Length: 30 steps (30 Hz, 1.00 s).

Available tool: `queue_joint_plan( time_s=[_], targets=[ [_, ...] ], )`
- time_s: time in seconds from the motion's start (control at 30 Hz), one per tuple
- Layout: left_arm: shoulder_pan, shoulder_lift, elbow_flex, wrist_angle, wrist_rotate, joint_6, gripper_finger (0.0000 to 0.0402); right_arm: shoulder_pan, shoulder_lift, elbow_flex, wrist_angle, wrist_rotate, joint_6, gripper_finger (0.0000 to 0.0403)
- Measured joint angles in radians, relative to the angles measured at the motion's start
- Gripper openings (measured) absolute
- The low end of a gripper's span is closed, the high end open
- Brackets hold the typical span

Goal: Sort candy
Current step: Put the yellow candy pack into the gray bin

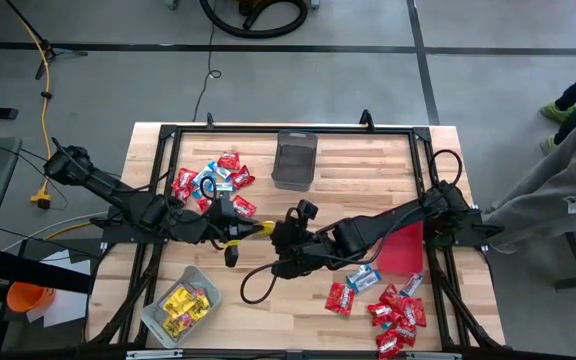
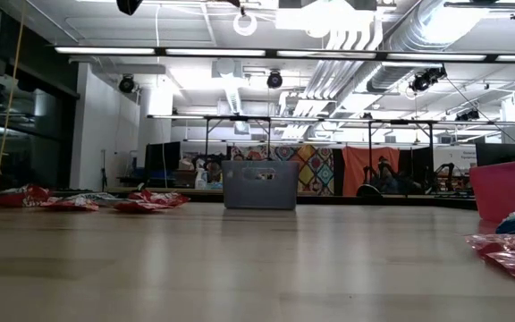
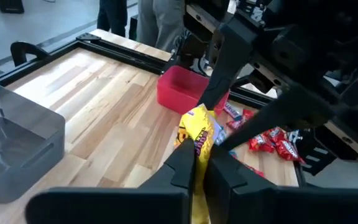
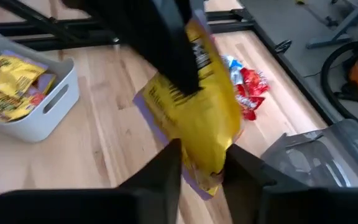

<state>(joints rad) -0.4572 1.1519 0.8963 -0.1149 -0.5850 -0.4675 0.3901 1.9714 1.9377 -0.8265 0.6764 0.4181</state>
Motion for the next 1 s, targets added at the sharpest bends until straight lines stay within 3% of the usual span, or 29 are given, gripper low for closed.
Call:
queue_joint_plan(
  time_s=[0.27, 0.37, 0.53, 0.7, 0.87, 1.0],
  targets=[
    [0.0, -0.074, 0.0, -0.21, 0.0, -0.049, 0.0001, 0.0, -0.018, 0.0, -0.153, -0.004, 0.024, 0.0258],
    [-0.01, -0.137, 0.0, -0.337, 0.082, -0.12, 0.0, 0.0, -0.037, 0.0, -0.29, 0.0, 0.1, 0.0292],
    [-0.108, -0.164, 0.0, -0.566, 0.324, -0.35, 0.0, 0.0, -0.044, -0.003, -0.523, 0.001, 0.266, 0.0306],
    [-0.314, -0.095, 0.0, -0.668, 0.524, -0.59, 0.0, 0.018, -0.043, -0.037, -0.629, 0.003, 0.346, 0.0307],
    [-0.53, -0.031, 0.0, -0.653, 0.549, -0.818, 0.0, 0.048, -0.043, -0.098, -0.712, 0.0, 0.406, 0.0307],
    [-0.619, 0.002, 0.0, -0.675, 0.454, -0.93, 0.0, 0.071, -0.055, -0.153, -0.737, -0.029, 0.469, 0.0307]
  ],
)
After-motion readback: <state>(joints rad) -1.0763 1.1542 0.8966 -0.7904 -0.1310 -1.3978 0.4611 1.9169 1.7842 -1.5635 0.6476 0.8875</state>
